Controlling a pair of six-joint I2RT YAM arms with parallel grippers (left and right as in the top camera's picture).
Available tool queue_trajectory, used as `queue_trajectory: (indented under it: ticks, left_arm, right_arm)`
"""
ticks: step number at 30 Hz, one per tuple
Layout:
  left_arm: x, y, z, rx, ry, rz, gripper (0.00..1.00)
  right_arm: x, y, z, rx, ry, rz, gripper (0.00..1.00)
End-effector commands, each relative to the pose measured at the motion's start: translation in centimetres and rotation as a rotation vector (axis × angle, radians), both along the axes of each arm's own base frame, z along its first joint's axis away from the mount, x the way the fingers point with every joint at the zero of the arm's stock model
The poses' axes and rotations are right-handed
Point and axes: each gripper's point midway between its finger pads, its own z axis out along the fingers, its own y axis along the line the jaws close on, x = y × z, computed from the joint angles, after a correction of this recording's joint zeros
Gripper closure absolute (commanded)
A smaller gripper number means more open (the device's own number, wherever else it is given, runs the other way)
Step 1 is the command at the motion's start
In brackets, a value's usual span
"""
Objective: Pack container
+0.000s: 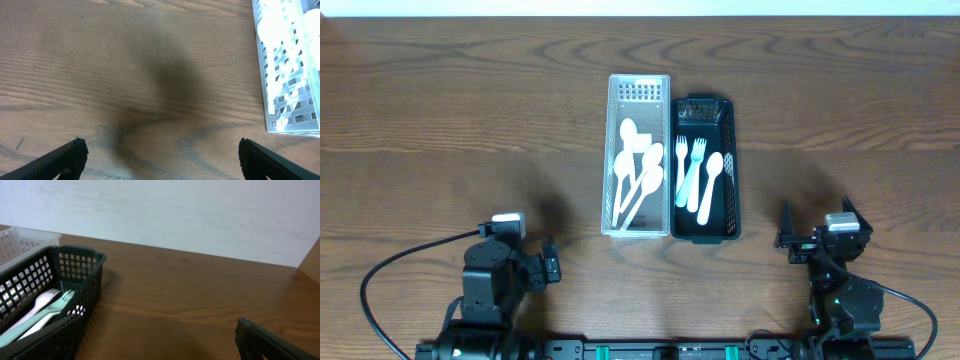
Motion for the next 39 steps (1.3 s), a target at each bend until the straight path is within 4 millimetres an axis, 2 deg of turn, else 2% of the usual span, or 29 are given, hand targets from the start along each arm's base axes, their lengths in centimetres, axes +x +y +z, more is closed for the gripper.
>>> queue_trajectory:
  ticks: [1, 26, 29, 39]
  left_arm:
    - [0.1, 0.0, 0.3, 0.004, -0.006, -0.001, 0.02]
    - [-0.3, 0.2, 0.5, 0.002, -0.023, 0.005, 0.02]
    - [0.0, 0.5, 2.0, 0.014, -0.107, 0.014, 0.02]
    - [1.2, 3.1, 9.7, 0.039, -0.558, 0.158, 0.02]
  right_arm:
    - [0.0, 0.1, -0.1, -0.002, -0.001, 0.004, 0.01]
    - [0.0, 0.0, -0.1, -0.002, -0.002, 0.003, 0.01]
    - [0.0, 0.0, -0.1, -0.002, -0.002, 0.003, 0.01]
    - [0.0, 0.0, -0.1, -0.002, -0.002, 0.004, 0.01]
